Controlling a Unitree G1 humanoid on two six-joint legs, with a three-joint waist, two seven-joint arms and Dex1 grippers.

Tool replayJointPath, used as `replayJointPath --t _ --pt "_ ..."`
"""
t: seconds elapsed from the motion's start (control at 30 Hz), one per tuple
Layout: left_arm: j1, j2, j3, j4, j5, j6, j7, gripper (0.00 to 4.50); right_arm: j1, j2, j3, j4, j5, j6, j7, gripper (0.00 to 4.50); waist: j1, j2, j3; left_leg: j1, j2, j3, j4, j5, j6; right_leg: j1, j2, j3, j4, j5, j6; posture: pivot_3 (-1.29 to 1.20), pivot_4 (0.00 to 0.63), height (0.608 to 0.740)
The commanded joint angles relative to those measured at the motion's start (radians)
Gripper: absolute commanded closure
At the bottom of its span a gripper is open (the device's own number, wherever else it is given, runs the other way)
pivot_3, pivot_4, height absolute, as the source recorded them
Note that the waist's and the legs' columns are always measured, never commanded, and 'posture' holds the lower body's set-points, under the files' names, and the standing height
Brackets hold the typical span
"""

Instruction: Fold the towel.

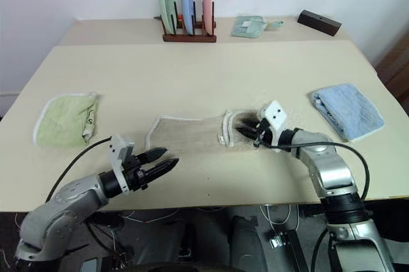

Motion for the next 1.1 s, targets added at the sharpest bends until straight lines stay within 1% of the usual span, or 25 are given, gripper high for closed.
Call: replayJointPath --t 0.03,0.07,0.1,0.2,0.27,0.43,0.6,0.7,0.8,0.87,0.97,1.03,1.07,1.1 --pt "0.084 -0.040 0.088 -0.072 -0.203 0.084 0.104 0.00 -0.070 -0.059 -0.062 -0.096 0.054 0.021 0.039 1.24 -0.001 0.001 0.000 0.000 0.000 0.000 0.000 0.000 0.000 0.000 -0.001 0.000 0.000 0.000 0.000 0.00 0.150 0.737" --pt "0.097 -0.059 0.100 -0.076 -0.222 0.093 0.149 0.00 -0.075 -0.067 -0.055 -0.095 0.042 0.012 0.042 0.73 -0.001 0.000 0.000 0.000 0.000 0.000 0.000 0.000 0.000 -0.001 -0.001 0.000 0.000 0.000 0.000 0.00 0.150 0.737" --pt "0.098 -0.074 0.112 -0.071 -0.245 0.106 0.201 0.00 -0.078 -0.071 -0.050 -0.091 0.033 0.004 0.044 0.35 0.001 0.000 0.000 0.000 0.000 0.000 -0.001 0.000 0.000 -0.001 -0.001 0.000 0.000 0.000 0.000 0.00 0.150 0.737" --pt "0.094 -0.102 0.151 -0.050 -0.373 0.138 0.322 0.00 -0.079 -0.083 -0.022 -0.093 0.010 -0.020 0.075 0.35 0.005 -0.001 0.000 0.000 0.000 -0.003 0.000 0.000 0.000 0.001 -0.001 -0.001 0.000 0.000 0.000 0.00 0.150 0.737" --pt "0.084 -0.101 0.154 -0.031 -0.387 0.158 0.391 0.00 -0.076 -0.086 -0.008 -0.098 0.001 -0.031 0.089 0.35 0.002 -0.001 0.000 0.000 -0.001 -0.003 0.000 0.000 0.000 0.001 -0.001 -0.001 0.000 0.000 0.000 0.00 0.150 0.737" --pt "-0.014 -0.146 0.147 0.060 -0.527 0.176 0.592 0.00 -0.067 -0.067 0.018 -0.097 -0.027 -0.064 0.084 0.35 0.003 -0.001 -0.001 0.000 -0.001 -0.003 0.000 0.000 -0.001 0.001 -0.001 -0.001 0.000 0.000 0.000 0.00 0.150 0.737" --pt "-0.122 -0.166 0.106 0.143 -0.543 0.181 0.690 0.00 -0.052 -0.055 0.033 -0.108 -0.035 -0.072 0.073 0.35 0.003 -0.001 -0.001 0.000 -0.001 -0.003 0.000 0.001 -0.002 0.002 0.000 -0.001 0.000 0.000 -0.001 0.00 0.150 0.737" --pt "-0.174 -0.186 0.098 0.189 -0.547 0.172 0.717 0.00 -0.038 -0.054 0.039 -0.115 -0.045 -0.080 0.067 0.35 0.004 -0.001 -0.001 0.001 -0.002 -0.003 0.000 0.001 -0.002 0.002 0.000 -0.002 0.000 0.000 -0.001 0.00 0.150 0.737" --pt "-0.202 -0.199 0.098 0.215 -0.548 0.165 0.734 0.79 -0.018 -0.057 0.040 -0.130 -0.053 -0.083 0.059 0.26 0.002 -0.001 -0.001 0.001 -0.002 -0.003 0.000 0.003 -0.005 0.002 0.000 -0.002 0.000 0.000 0.000 0.00 0.150 0.737" --pt "-0.212 -0.205 0.106 0.228 -0.553 0.157 0.744 1.67 -0.006 -0.059 0.038 -0.139 -0.061 -0.085 0.052 0.26 0.002 -0.001 -0.001 0.001 -0.002 -0.003 0.000 0.003 -0.005 0.002 0.000 -0.002 0.000 0.000 0.000 0.00 0.150 0.737" --pt "-0.214 -0.210 0.142 0.246 -0.582 0.133 0.754 3.33 0.013 -0.064 0.034 -0.151 -0.073 -0.090 0.042 0.26 0.002 -0.001 -0.001 0.001 -0.002 -0.003 0.000 0.003 -0.005 0.002 0.000 -0.001 0.000 0.000 0.000 0.00 0.150 0.737" --pt "-0.214 -0.206 0.152 0.251 -0.584 0.127 0.754 4.26 0.020 -0.064 0.033 -0.158 -0.074 -0.090 0.040 0.26 0.002 -0.001 -0.001 0.001 -0.002 -0.003 0.000 0.003 -0.005 0.002 0.000 -0.001 0.000 0.000 0.000 0.00 0.150 0.737" --pt "-0.217 -0.202 0.160 0.254 -0.580 0.119 0.751 4.46 0.023 -0.065 0.032 -0.160 -0.073 -0.089 0.038 0.26 0.002 -0.001 -0.001 0.001 -0.002 -0.003 0.000 0.003 -0.005 0.002 0.000 -0.001 0.000 0.000 0.000 0.00 0.150 0.737" --pt "-0.220 -0.199 0.170 0.253 -0.574 0.105 0.740 4.46 0.026 -0.065 0.030 -0.162 -0.074 -0.087 0.036 0.26 0.002 -0.001 -0.001 0.001 -0.002 -0.003 0.000 0.003 -0.005 0.002 0.000 -0.001 0.000 0.000 -0.001 0.00 0.150 0.737"
